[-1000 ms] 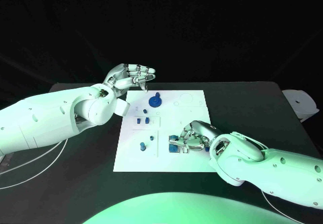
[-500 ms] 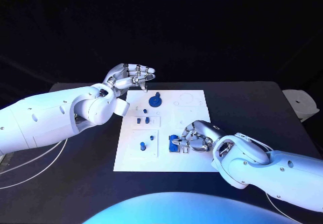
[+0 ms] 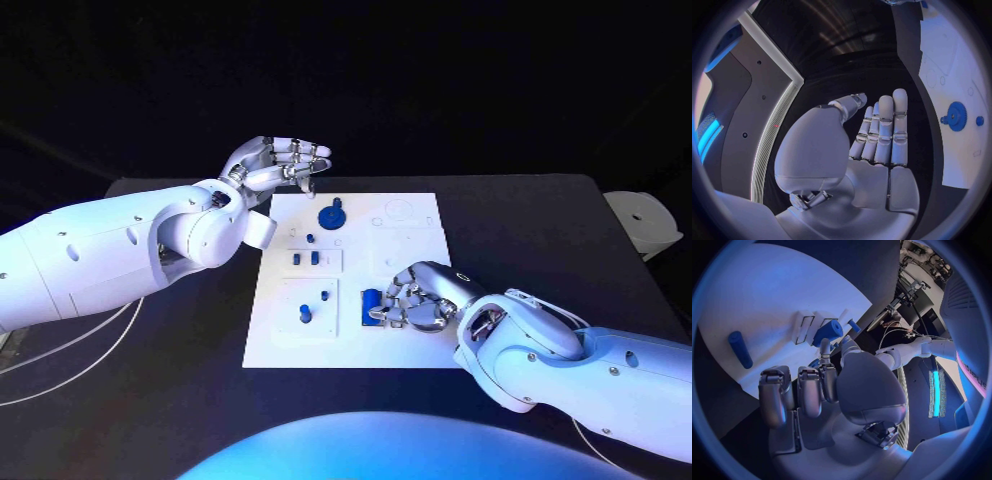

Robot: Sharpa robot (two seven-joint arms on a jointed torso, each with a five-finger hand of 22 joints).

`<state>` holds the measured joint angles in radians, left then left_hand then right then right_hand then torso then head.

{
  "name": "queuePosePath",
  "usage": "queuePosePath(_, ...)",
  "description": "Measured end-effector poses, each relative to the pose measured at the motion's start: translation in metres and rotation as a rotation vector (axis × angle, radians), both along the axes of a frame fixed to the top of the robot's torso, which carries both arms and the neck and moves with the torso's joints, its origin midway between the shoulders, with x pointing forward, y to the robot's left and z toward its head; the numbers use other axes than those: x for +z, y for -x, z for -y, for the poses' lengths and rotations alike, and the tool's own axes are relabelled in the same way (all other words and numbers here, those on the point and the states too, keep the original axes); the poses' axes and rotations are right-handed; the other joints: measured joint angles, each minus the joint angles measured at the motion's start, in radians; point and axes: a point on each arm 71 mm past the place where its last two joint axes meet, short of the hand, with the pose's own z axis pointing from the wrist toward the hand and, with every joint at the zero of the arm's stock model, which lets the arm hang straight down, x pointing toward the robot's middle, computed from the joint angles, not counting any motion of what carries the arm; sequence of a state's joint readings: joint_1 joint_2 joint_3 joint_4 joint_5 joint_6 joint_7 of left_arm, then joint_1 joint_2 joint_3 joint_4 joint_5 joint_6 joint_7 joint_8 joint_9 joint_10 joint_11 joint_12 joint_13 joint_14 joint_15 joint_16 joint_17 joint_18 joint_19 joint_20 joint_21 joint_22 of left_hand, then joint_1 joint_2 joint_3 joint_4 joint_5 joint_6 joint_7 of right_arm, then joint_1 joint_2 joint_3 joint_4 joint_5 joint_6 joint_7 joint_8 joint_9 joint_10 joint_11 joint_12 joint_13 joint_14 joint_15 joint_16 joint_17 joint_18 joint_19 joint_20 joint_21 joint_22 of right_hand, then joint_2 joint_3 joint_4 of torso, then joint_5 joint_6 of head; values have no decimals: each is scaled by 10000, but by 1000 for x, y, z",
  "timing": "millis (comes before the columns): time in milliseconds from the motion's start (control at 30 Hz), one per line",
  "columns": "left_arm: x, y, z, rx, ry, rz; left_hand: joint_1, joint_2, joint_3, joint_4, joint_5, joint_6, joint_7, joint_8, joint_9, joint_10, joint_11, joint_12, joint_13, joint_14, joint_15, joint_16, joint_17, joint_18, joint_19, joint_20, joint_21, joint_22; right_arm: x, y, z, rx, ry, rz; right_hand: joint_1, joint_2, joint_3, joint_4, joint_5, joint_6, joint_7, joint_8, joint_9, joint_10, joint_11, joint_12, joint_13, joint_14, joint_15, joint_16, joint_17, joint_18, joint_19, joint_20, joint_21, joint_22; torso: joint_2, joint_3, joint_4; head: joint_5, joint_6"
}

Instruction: Assemble the parts on the task board

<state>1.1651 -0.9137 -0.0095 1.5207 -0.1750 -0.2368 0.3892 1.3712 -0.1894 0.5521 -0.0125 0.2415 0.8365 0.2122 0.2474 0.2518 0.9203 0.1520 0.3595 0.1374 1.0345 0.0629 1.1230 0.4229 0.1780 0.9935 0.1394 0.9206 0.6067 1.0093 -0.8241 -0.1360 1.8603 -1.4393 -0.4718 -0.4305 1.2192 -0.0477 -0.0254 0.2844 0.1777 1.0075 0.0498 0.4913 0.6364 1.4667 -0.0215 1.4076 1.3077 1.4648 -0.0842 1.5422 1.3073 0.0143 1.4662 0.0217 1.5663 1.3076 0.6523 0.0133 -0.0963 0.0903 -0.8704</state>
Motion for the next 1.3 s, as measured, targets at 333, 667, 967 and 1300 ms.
queuePosePath(333, 0, 0, 0, -1, -1, -4, 0, 0, 0, 0, 0, 0, 0, 0, -3, 0, 0, 0, 0, 0, 0, 0, 0, 0, 0, 0, 0, 0, -4, -4, 0, 6, 162, -22, 0, 0, 23, 24, 0, 0, 0, 0, -12, 0, 0, 80, 0, 0, 0, 0, 3, 0, 0, 0, 0, -1, 3, -12, 1, -2, -9)
queuePosePath(667, 0, 0, 0, 0, -5, -11, 0, 0, 0, 0, 0, 0, 0, 0, -8, 0, 0, 0, -8, 0, 0, 0, -11, 0, 0, 0, 0, -8, -3, -6, -4, 204, 355, 80, 1192, -157, 298, -144, -843, 85, -84, 0, -159, -33, -38, 193, 46, 38, -36, 39, 7, 0, 0, 1, 0, -2, 7, -19, 10, 5, -22)
queuePosePath(967, 0, 0, 0, 6, -9, -15, 0, 0, 0, 0, 0, 0, 0, 0, -7, 0, 0, 0, -7, 0, 0, 0, -11, 0, 0, 0, 0, -8, -8, -5, 1, 171, 648, 128, 1749, -192, 476, -69, -943, 117, -116, -40, -211, 2, -73, 244, 10, 38, -36, 39, 6, 0, 0, 1, 0, -3, 1, -14, -11, 17, -23)
queuePosePath(1300, 0, 0, -1, 17, -15, -18, 0, 0, 0, 0, 0, 0, 0, 0, -7, -36, -37, 0, -7, 0, 0, 0, -10, 0, 0, 0, 0, -8, -7, -4, 3, 65, 749, 118, 1639, -88, 487, -28, -866, 117, -116, -40, -231, 0, -71, 273, 33, 38, -35, 39, 5, 0, 0, 1, 0, 6, 0, -5, 1, 8, -23)
